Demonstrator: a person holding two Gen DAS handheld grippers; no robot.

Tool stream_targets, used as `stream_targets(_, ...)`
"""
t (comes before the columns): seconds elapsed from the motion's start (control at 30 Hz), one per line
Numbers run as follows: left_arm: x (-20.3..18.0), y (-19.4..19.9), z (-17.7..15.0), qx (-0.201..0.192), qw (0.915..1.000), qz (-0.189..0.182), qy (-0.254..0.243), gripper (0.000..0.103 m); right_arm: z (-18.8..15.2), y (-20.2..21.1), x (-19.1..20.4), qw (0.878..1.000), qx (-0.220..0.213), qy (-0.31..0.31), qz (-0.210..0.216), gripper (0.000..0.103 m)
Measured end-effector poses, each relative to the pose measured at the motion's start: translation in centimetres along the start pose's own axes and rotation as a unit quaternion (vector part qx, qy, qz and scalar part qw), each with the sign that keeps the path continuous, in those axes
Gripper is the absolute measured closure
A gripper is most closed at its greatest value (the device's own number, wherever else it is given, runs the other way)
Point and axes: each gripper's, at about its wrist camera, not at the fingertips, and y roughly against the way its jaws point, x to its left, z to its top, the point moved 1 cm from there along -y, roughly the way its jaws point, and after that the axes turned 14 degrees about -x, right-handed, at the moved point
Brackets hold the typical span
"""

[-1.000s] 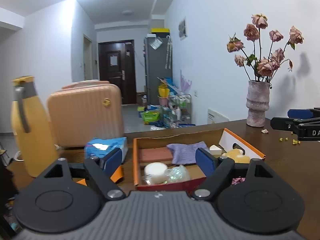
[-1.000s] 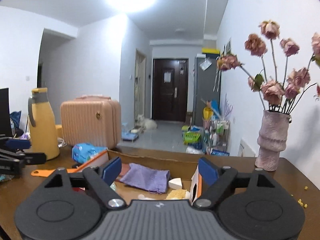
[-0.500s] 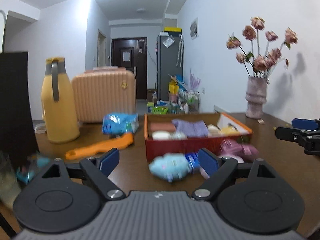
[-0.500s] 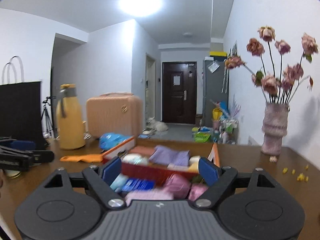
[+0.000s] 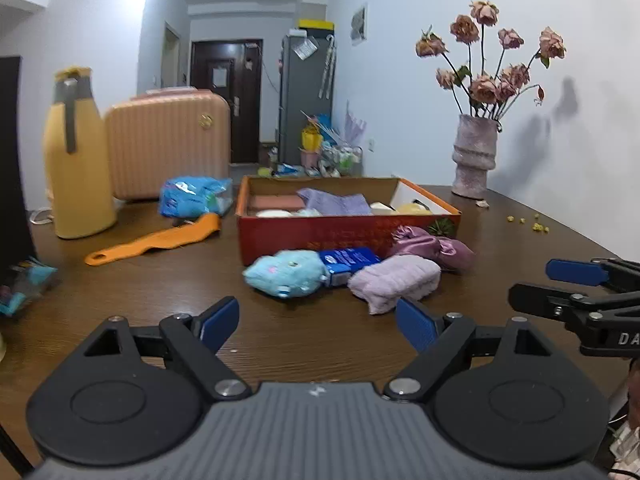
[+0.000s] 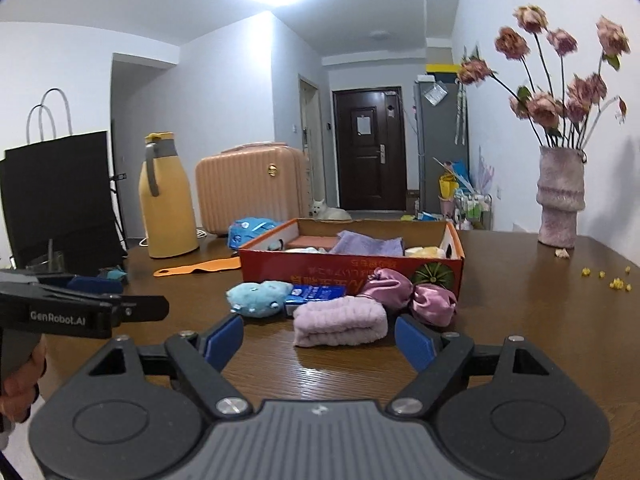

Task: Organize soft objects
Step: 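Grasp the lavender fuzzy towel with both grippers, then carry the lavender towel into the box with both grippers and release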

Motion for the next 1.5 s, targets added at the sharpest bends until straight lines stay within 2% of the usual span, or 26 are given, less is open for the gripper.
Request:
stream_targets(0.1,-0.2,-2.4,-0.4,0.027,0.9993,-0.015,0.022,0.017,-0.4,-1.4,-1.4,1.0,0.014,-0.013,-0.013,0.021)
stream_targets(0.23,-0.5,-6.5,-0.7,0.063,0.9946,-0.045,0.069,0.026,-0.8,-4.2,-3.4,0.998,0.034,-0.042,-0.022,0.025)
stream_targets(0.3,-0.7,-8.6,-0.8,0.073,0.992,-0.054,0.088,0.027,-1.1,-6.2,-4.5,0.997,0.043,-0.058,-0.023,0.026)
stream_targets(0.5,-1.4,-14.4,-1.1,0.1,0.9843,-0.079,0.122,0.034,-1.9,-11.9,-6.8,0.993,0.062,-0.098,-0.013,0.039)
stream_targets(0.57,-0.9,-16.3,-1.5,0.118,0.978,-0.089,0.147,0.04,-2.0,-13.9,-7.6,0.991,0.068,-0.116,-0.013,0.042)
stream_targets(0.63,-0.2,-18.1,-2.0,0.143,0.9678,-0.096,0.184,0.052,-2.5,-15.6,-8.1,0.989,0.08,-0.125,-0.015,0.042)
stream_targets(0.7,0.5,-19.2,-2.5,0.157,0.9588,-0.103,0.213,0.059,-2.9,-16.8,-8.2,0.987,0.093,-0.129,-0.012,0.048)
stream_targets(0.73,0.7,-19.5,-2.6,0.161,0.9562,-0.106,0.22,0.064,-3.2,-17.2,-8.3,0.986,0.099,-0.136,-0.007,0.055)
stream_targets(0.77,0.7,-19.5,-2.7,0.163,0.9551,-0.11,0.222,0.067,-3.5,-17.5,-8.3,0.984,0.106,-0.145,0.001,0.064)
stream_targets(0.93,0.8,-16.2,-2.6,0.162,0.9565,-0.121,0.211,0.073,-3.6,-15.7,-6.9,0.982,0.124,-0.141,0.007,0.065)
stream_targets(1.1,0.5,-10.0,-2.8,0.164,0.9574,-0.138,0.193,0.076,-3.6,-9.7,-4.0,0.983,0.135,-0.123,0.016,0.066)
stream_targets(1.23,0.7,-5.6,-2.4,0.153,0.9586,-0.141,0.195,0.076,-2.9,-4.4,-2.0,0.983,0.122,-0.132,0.026,0.066)
stream_targets(1.37,0.5,-2.9,-2.9,0.146,0.9622,-0.139,0.183,0.074,-2.9,-1.6,0.0,0.985,0.121,-0.122,0.028,0.063)
stream_targets(1.5,0.5,-2.2,-4.0,0.153,0.964,-0.12,0.182,0.064,-3.7,-0.8,0.4,0.984,0.129,-0.119,0.014,0.063)
